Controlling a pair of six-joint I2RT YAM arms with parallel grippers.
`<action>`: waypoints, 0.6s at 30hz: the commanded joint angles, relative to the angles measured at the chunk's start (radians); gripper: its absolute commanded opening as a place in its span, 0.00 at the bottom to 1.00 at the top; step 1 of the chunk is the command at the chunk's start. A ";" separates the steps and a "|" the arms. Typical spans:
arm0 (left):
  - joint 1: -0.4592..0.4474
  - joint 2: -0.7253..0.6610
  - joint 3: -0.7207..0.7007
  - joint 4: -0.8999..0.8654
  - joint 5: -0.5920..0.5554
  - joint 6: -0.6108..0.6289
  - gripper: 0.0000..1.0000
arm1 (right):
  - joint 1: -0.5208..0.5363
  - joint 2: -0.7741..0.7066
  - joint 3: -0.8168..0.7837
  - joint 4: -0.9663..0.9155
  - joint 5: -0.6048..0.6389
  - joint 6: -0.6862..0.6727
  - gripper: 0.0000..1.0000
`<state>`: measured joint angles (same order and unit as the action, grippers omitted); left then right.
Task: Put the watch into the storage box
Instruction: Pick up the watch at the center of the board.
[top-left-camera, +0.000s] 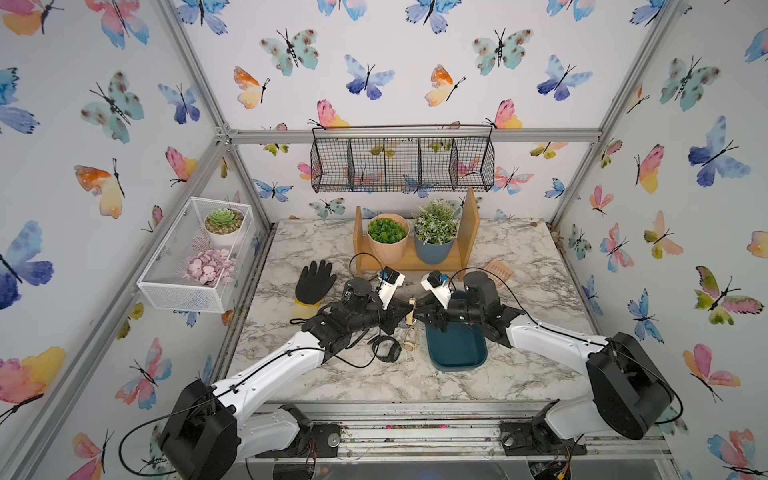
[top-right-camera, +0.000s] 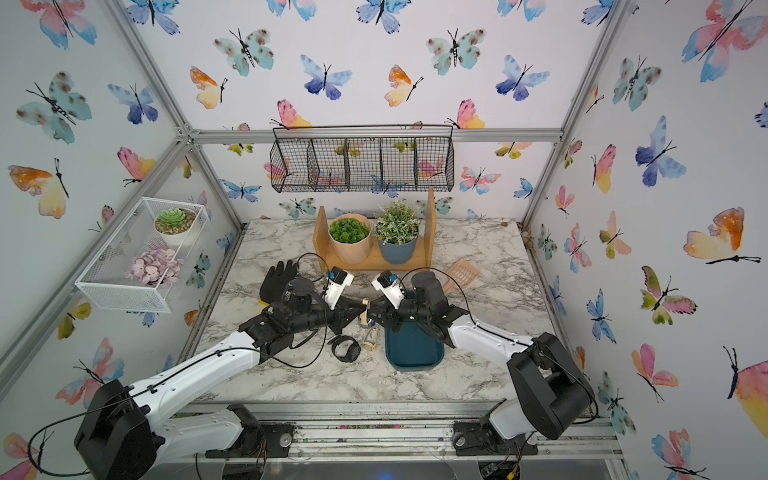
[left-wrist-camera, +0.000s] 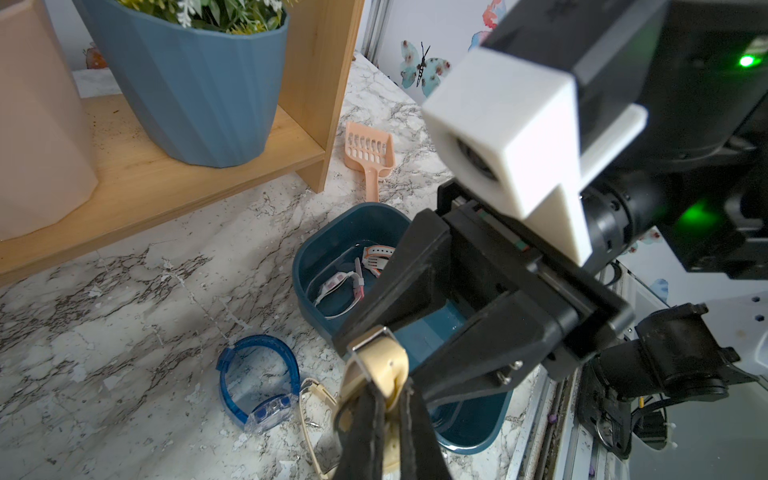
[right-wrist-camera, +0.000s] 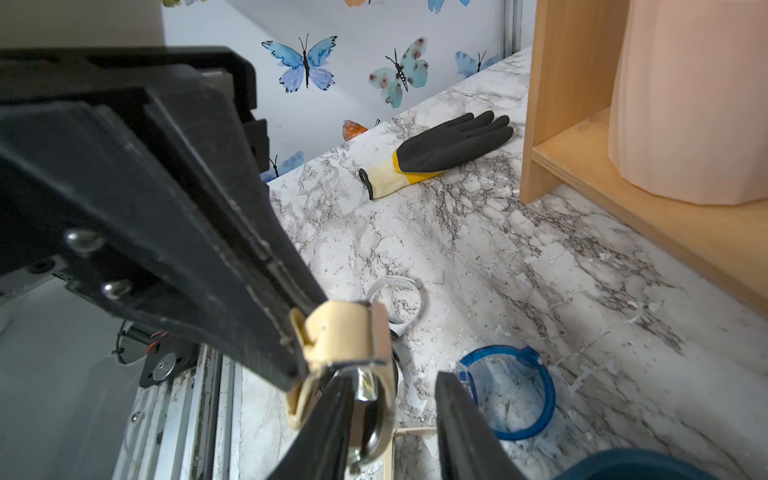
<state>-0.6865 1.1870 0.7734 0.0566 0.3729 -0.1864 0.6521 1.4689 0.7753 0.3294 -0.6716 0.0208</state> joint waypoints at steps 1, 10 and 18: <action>-0.003 0.006 -0.008 0.043 0.042 -0.008 0.05 | 0.011 0.014 0.025 0.045 -0.003 0.014 0.29; -0.005 -0.005 -0.014 0.028 -0.026 0.005 0.32 | 0.012 -0.017 0.020 0.040 0.056 0.041 0.02; 0.005 -0.017 -0.017 -0.024 -0.384 -0.059 0.67 | 0.011 0.023 0.198 -0.363 0.385 0.068 0.02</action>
<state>-0.6891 1.1893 0.7593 0.0628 0.1936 -0.2131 0.6590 1.4757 0.8764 0.1715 -0.4629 0.0704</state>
